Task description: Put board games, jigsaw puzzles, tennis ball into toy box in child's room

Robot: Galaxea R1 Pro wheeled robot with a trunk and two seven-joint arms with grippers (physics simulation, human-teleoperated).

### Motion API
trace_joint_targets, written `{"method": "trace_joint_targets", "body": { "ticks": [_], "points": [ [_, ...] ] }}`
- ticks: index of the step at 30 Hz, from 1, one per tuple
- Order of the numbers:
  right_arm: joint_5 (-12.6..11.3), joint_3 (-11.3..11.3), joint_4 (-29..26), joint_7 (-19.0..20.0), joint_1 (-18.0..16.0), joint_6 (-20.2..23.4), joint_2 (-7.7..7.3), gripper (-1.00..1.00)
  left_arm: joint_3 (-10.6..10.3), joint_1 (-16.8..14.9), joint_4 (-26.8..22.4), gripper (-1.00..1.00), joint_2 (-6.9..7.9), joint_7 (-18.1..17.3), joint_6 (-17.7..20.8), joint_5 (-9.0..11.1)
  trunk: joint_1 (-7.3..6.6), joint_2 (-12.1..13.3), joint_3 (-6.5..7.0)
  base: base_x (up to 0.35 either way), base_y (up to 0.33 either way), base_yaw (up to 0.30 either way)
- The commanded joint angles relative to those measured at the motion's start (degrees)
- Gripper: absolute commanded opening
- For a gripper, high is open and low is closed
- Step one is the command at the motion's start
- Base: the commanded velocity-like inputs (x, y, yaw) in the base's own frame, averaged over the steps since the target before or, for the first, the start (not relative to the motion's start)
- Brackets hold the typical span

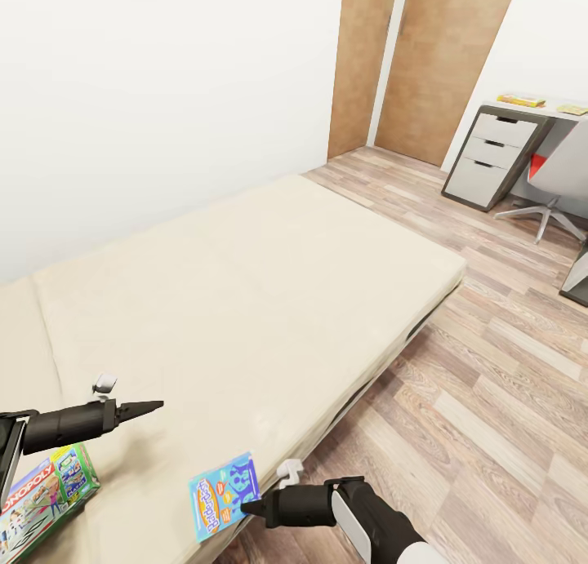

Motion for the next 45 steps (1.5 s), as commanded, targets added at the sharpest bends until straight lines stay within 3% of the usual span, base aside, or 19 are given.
{"method": "trace_joint_targets", "body": {
  "ticks": [1, 14, 22, 45],
  "points": [
    [-0.9, -0.2, -0.1, 0.0, 0.0, -0.2, 0.0, -1.0, 0.1, 0.0, 0.0, 1.0, -0.02, -0.5, 0.6, -0.6, 0.0, 0.0, -0.03, 0.0, 0.0, 0.0],
    [-0.9, -0.2, -0.1, 0.0, 0.0, -0.2, 0.0, -1.0, 0.0, 0.0, 0.0, 1.0, -0.02, -0.5, 0.7, -0.6, -1.1, 2.0, 0.87, 0.0, 0.0, 0.0],
    [-0.9, -0.2, -0.1, 0.1, 0.0, -0.2, 0.0, -1.0, 0.0, 0.0, 0.0, 1.0, -0.02, -0.5, 0.7, -0.6, -1.1, 2.0, 0.87, 0.0, 0.0, 0.0],
    [-0.8, -0.2, -0.1, 0.1, 0.0, -0.2, 0.0, -1.0, -0.1, 0.0, 0.0, 1.0, -0.02, -0.5, 0.7, -0.6, -5.49, 10.0, 4.46, 0.0, 0.0, 0.0]
  ]
}}
